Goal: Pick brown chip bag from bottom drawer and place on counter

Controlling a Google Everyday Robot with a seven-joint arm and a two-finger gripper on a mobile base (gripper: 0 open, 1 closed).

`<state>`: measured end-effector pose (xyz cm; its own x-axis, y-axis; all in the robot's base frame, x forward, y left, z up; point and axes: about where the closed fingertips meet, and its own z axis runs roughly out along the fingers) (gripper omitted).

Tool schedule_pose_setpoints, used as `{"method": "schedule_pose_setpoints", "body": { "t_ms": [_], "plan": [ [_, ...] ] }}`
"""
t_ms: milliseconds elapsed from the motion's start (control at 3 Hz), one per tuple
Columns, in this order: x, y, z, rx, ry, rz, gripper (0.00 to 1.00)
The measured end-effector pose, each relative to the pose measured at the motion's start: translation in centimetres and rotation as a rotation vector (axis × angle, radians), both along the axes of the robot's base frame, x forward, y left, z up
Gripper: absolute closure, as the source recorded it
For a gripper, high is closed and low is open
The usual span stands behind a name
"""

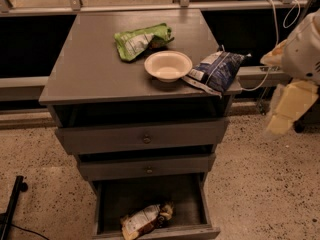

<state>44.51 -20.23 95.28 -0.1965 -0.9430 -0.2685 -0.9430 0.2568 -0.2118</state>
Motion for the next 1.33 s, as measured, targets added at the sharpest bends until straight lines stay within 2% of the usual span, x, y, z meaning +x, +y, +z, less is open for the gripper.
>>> {"method": "schedule_pose_setpoints", "body": {
  "t_ms": [333, 667, 1000, 1333],
  "plan": [
    [-0.1, 3.7, -5.0, 0.119, 0.033, 0.072, 0.00],
    [-1.8, 8.1, -12.1, 0.234, 0.086, 0.185, 0.00],
    [-1.8, 7.8, -11.8, 0.224, 0.084, 0.178, 0.00],
    [-0.8, 8.3, -14.8, 0.190, 0.042, 0.089, 0.00]
  ]
}}
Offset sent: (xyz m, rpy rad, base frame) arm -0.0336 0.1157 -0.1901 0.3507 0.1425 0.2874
